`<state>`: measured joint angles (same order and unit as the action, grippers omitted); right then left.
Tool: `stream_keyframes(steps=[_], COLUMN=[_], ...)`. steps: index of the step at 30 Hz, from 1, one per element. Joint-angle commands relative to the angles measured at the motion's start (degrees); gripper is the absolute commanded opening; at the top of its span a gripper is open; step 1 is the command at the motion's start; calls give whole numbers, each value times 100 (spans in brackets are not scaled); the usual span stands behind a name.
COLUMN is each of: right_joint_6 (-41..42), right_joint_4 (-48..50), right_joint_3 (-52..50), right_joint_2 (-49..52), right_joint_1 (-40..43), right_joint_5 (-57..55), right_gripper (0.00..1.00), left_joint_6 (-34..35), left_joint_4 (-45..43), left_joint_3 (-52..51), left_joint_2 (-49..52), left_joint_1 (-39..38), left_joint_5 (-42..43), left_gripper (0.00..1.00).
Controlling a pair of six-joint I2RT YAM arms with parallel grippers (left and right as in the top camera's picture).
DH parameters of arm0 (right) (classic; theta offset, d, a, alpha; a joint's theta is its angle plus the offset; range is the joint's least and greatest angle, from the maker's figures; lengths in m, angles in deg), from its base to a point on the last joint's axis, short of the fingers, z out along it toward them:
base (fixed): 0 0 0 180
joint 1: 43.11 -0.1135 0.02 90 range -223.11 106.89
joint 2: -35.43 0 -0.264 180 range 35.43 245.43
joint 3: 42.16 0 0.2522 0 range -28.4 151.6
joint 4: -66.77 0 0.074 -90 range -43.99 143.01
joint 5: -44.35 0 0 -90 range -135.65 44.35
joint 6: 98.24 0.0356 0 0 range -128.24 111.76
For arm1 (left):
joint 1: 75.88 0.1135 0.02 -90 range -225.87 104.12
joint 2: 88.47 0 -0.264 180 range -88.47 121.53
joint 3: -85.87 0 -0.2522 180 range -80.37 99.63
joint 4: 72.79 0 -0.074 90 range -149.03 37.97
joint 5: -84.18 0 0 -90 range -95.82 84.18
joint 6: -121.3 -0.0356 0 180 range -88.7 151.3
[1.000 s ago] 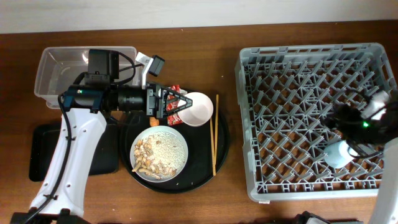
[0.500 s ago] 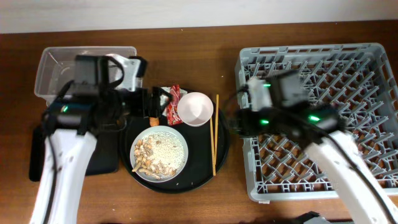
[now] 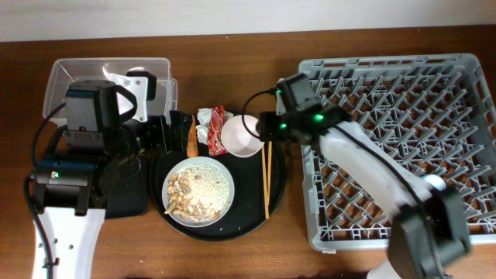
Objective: Sort waste into correct bins and load items into the dishwasher rack
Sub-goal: 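Grasp the pink bowl with the right gripper and lift it, then place the pink bowl upside down in the rack's upper right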
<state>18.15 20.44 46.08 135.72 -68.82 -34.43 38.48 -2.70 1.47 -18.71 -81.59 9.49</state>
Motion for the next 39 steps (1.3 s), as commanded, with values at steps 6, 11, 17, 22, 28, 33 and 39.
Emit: stream_keyframes(steps=[6,11,17,22,28,33,39], right_joint_6=[822,822,815,682,-214,-260,-463], right_joint_4=[721,809,704,538,-44,-946,-1554], right_joint_3=[55,55,57,79,85,85,83], right_joint_2=[1097,1270,1191,544,-896,-2151,-2216], right_joint_1=[-37,-50,-37,105,103,107,439], right_joint_5=[-98,-96,28,-39,-1305,-4776,-7381], right_gripper=[52,29,4,4,4,4,4], left_joint_6=[50,50,50,50,50,50,50], left_joint_4=[-4,-4,-4,-4,-4,-4,-4], left_joint_3=[72,72,72,72,72,72,72], left_joint_2=[-7,-9,-9,-9,-9,-9,-9], left_joint_1=[-15,-15,-15,-15,-15,-13,-15], left_joint_5=[-79,-79,-79,-79,-79,-79,-76], left_gripper=[99,99,99,99,99,99,99])
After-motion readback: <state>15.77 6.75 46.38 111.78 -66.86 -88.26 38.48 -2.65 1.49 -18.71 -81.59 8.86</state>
